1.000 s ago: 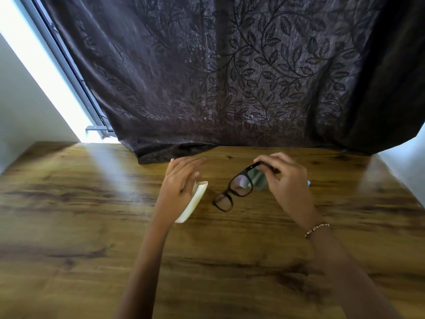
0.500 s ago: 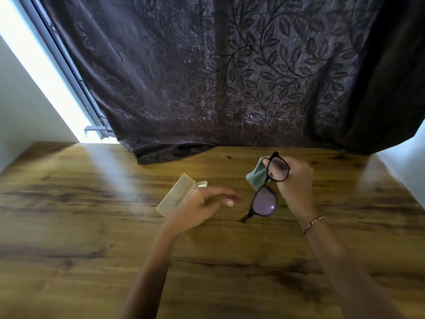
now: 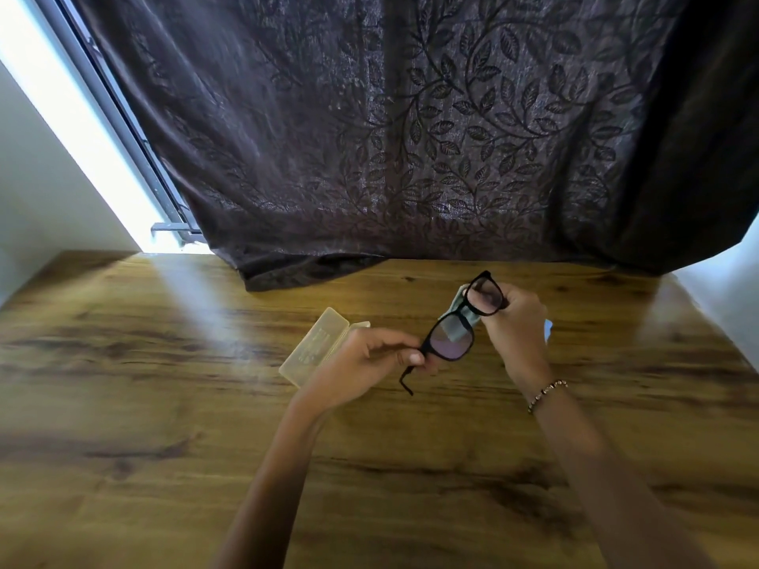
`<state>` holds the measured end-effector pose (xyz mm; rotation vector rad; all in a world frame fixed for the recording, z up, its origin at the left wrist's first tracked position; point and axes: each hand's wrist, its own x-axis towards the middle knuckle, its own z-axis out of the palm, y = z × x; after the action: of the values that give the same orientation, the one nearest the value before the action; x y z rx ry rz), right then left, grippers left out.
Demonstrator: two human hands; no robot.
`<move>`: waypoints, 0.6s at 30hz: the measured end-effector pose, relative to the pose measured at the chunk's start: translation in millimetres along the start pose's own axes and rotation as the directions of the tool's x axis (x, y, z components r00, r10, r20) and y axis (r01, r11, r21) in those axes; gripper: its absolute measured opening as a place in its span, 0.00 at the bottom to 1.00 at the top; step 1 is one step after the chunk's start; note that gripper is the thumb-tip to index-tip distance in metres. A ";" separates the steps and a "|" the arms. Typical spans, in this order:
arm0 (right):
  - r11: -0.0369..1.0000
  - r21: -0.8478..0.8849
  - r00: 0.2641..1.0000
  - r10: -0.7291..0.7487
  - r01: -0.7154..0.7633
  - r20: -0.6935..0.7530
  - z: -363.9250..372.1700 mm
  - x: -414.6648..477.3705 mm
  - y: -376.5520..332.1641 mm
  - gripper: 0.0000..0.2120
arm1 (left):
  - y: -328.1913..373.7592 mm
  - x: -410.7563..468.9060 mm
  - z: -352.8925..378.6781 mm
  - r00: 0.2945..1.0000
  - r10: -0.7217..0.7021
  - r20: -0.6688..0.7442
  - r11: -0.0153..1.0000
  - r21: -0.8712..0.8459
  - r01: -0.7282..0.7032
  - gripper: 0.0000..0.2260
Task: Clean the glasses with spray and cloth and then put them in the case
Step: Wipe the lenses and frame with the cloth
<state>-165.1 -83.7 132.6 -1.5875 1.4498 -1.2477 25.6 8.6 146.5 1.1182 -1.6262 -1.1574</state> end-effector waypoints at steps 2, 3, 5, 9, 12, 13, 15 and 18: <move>0.998 0.028 0.997 0.060 -0.062 0.050 0.8 0.5 2.4 0.09 | 3.4 1.2 -0.5 0.998 -0.001 -0.069 1.000 0.015 0.002 0.07; 0.996 0.028 0.994 0.086 -0.088 0.067 1.1 0.2 4.1 0.11 | 3.8 2.1 -1.0 0.994 0.003 -0.105 1.000 0.020 -0.001 0.08; 0.991 0.048 0.990 0.121 -0.125 0.075 0.8 -2.0 5.0 0.12 | 4.3 5.5 -1.0 0.985 -0.006 -0.170 1.000 0.023 0.010 0.09; 0.975 0.167 0.988 0.130 -0.143 0.086 -1.2 -10.3 5.5 0.09 | 1.1 13.5 0.2 0.965 -0.108 -0.238 0.992 -0.091 0.089 0.10; 0.962 0.249 0.989 0.086 -0.114 0.123 -0.4 -20.7 -1.2 0.09 | 0.5 18.5 2.0 0.952 -0.186 -0.244 0.975 -0.169 0.147 0.11; 0.958 0.268 0.989 0.064 -0.098 0.133 0.5 -24.3 -4.7 0.09 | 1.2 20.7 2.8 0.942 -0.218 -0.255 0.964 -0.205 0.168 0.10; 0.947 0.307 0.987 0.053 -0.097 0.150 3.3 -30.1 -11.9 0.09 | 1.4 26.5 4.0 0.916 -0.281 -0.288 0.937 -0.288 0.197 0.10; 0.933 0.343 0.984 0.057 -0.114 0.170 9.1 -36.5 -20.5 0.07 | 1.3 34.3 5.4 0.879 -0.329 -0.345 0.907 -0.376 0.192 0.11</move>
<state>-147.0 -45.7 140.2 -1.3332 1.1116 -1.2214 11.2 -22.7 150.7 1.2791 -0.9396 -1.2214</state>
